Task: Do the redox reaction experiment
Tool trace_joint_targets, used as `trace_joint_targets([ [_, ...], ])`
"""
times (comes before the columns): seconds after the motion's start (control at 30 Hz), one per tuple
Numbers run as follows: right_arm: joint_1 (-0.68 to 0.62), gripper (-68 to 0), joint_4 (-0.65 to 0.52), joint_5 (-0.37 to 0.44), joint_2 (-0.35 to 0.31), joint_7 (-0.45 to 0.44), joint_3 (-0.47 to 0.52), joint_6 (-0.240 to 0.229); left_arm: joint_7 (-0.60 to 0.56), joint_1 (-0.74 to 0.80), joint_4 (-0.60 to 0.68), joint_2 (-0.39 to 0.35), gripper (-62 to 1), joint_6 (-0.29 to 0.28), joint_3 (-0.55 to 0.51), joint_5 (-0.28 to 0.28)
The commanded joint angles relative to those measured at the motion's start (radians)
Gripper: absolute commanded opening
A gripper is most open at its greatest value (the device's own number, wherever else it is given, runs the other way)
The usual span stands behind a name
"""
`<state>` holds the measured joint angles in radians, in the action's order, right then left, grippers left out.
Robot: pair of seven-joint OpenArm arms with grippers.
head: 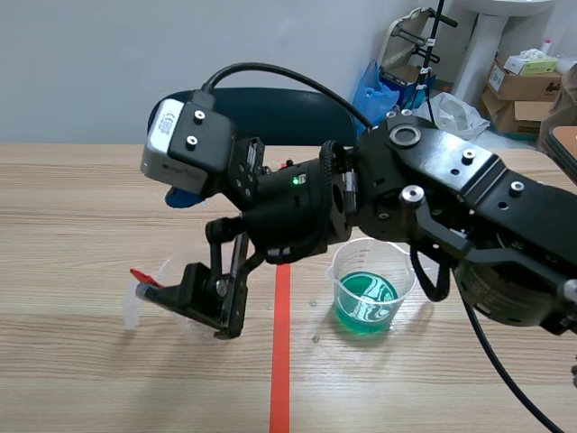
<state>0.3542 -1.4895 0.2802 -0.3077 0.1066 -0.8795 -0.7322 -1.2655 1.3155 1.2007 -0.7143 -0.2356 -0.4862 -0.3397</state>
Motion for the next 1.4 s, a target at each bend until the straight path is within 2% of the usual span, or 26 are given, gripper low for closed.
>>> trace_joint_targets([
  [0.0,0.022,-6.3,-0.007,0.011,0.003,0.004,0.000,-0.009,-0.017,0.001,0.012,0.016,1.4,0.001,-0.008,-0.003],
  [0.1,0.019,0.4,-0.007,0.011,0.003,0.011,0.000,-0.013,-0.017,0.001,0.012,0.016,1.4,0.001,-0.008,-0.003],
  [1.37,0.019,0.4,-0.007,0.011,0.003,0.010,0.000,-0.013,-0.017,0.001,0.012,0.016,1.4,0.001,-0.008,-0.003],
])
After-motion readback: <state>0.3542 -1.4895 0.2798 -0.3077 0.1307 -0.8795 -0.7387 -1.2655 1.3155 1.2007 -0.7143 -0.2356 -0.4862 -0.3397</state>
